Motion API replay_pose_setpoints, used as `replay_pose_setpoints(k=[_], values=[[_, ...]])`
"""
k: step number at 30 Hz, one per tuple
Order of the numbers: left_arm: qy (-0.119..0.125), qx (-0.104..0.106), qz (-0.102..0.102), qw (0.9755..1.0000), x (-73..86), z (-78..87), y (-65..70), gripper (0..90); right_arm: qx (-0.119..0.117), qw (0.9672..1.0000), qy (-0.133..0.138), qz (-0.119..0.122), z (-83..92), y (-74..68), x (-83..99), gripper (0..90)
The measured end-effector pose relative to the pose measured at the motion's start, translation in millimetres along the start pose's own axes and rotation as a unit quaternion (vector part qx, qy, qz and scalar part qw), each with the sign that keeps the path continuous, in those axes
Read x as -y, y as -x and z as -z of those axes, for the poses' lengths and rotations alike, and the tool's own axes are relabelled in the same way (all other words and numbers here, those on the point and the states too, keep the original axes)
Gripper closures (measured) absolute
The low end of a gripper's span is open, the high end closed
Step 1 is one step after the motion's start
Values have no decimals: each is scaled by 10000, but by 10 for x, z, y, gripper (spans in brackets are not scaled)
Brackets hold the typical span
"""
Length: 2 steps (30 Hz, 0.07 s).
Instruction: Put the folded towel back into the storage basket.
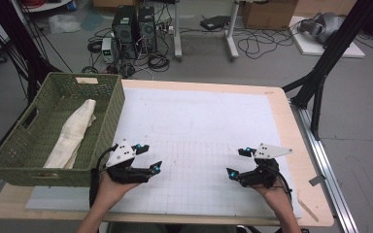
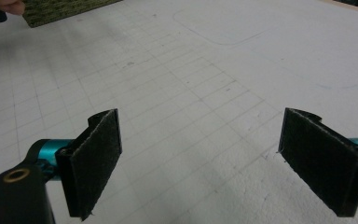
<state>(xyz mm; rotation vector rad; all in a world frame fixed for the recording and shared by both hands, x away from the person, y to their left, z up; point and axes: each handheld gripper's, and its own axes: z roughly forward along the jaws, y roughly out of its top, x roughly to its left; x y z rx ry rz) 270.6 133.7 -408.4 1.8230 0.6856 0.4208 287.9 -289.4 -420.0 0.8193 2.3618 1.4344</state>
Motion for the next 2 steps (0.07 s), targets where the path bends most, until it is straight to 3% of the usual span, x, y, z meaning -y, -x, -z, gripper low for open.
replay_pose_setpoints(k=[2], values=[[-20,14,7,10000,13,-12,5,278,2,10000,6,9,2,-3,-2,125]])
